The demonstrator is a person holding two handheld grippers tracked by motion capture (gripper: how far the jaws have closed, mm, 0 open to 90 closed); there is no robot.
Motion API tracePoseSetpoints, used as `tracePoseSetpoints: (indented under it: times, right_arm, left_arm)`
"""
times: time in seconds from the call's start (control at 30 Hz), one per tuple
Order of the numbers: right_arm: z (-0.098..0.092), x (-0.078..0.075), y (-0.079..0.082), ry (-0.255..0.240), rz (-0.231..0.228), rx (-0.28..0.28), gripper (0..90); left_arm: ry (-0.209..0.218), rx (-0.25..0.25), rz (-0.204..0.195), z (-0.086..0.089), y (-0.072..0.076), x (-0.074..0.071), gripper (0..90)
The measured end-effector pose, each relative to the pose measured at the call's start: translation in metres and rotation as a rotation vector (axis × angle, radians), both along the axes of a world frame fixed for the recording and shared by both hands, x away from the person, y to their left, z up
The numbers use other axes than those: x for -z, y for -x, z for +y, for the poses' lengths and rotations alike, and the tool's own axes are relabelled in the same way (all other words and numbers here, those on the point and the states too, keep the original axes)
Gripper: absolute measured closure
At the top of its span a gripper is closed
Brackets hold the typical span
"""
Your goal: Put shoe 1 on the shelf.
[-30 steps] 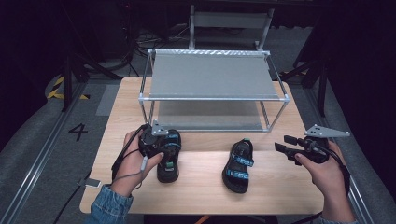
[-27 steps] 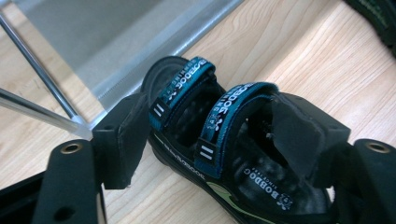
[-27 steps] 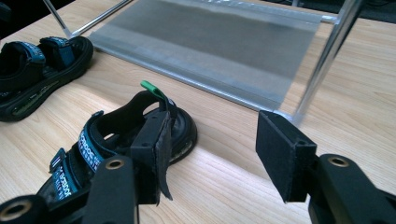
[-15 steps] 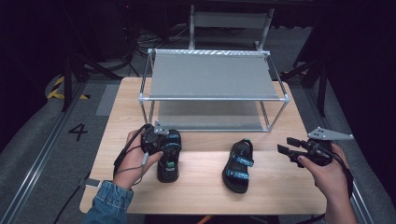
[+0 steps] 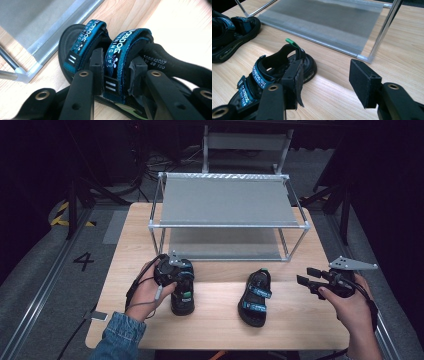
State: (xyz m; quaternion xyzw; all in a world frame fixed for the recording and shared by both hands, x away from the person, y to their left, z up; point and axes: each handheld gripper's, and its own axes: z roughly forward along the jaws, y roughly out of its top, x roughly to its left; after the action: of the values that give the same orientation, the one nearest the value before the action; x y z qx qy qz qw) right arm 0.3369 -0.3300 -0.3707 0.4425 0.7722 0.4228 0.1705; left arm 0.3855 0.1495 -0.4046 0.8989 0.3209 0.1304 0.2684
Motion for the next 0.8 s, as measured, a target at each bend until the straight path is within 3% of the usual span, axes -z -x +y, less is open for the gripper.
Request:
tracePoseSetpoints:
  times: [0.07, 0.27, 0.43, 0.7, 0.8]
  right_arm:
    - [0.0, 0.0, 0.0, 0.0, 0.0, 0.0, 46.1]
    - [-0.001, -0.001, -0.001, 0.005, 0.002, 0.001, 45.8]
    - [-0.003, 0.0, -0.001, 0.003, 0.003, 0.002, 45.6]
    - [-0.003, 0.001, -0.008, 0.02, 0.013, -0.002, 45.5]
    - [0.001, 0.008, -0.014, 0.024, 0.035, -0.027, 45.5]
  left_arm:
    - [0.025, 0.004, 0.011, -0.001, 0.001, -0.005, 71.3]
    - [0.046, 0.032, 0.02, -0.008, 0.003, -0.033, 71.3]
    - [0.068, 0.021, 0.034, -0.013, 0.002, -0.051, 71.1]
    - [0.069, 0.035, 0.039, -0.026, -0.001, -0.071, 71.0]
    - [0.055, 0.032, 0.021, -0.033, -0.002, -0.082, 71.1]
